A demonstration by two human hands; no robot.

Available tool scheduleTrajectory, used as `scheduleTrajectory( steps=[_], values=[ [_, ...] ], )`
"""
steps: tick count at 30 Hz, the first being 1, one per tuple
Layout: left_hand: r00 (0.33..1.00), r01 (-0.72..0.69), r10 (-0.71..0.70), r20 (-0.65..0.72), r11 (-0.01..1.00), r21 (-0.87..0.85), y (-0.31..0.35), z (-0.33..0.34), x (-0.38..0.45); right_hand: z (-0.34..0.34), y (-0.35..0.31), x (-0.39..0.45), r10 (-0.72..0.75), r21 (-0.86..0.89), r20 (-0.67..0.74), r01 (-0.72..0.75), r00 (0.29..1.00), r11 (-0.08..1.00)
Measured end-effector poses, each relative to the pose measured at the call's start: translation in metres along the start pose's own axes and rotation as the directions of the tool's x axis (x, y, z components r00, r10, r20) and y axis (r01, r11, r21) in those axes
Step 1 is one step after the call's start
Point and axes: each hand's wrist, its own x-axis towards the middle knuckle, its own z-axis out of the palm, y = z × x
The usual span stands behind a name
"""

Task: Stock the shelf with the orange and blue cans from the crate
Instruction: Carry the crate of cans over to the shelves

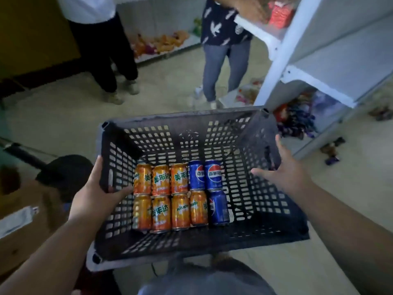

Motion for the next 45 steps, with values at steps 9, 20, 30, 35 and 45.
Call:
scheduleTrajectory(
  steps=[9, 20, 30, 35, 45],
  values=[
    [0.885, -0.394, 0.334, 0.325, 0.908, 0.140, 0.136, 0.121, -0.004, -0.072, 0.156, -0.088, 0.343, 0.104, -0.252, -0.328, 0.905, 0.939],
    [0.647, -0.645, 0.499, 0.577, 0.762, 0.064, 0.296, 0.307, -0.089, -0.187, 0.313, -0.167, 0.617, 0.281, -0.364, -0.550, 0.698, 0.787],
    [0.354, -0.784, 0.577, 0.736, 0.613, -0.104, 0.459, 0.482, -0.123, -0.260, 0.417, -0.159, 0.819, 0.495, -0.399, -0.655, 0.413, 0.571],
    [0.261, -0.830, 0.587, 0.767, 0.541, -0.132, 0.549, 0.557, -0.142, -0.313, 0.465, -0.134, 0.847, 0.551, -0.410, -0.648, 0.338, 0.526],
    [0.265, -0.841, 0.625, 0.734, 0.522, -0.140, 0.714, 0.716, -0.199, -0.449, 0.637, -0.043, 0.812, 0.518, -0.436, -0.630, 0.388, 0.579]
  ],
)
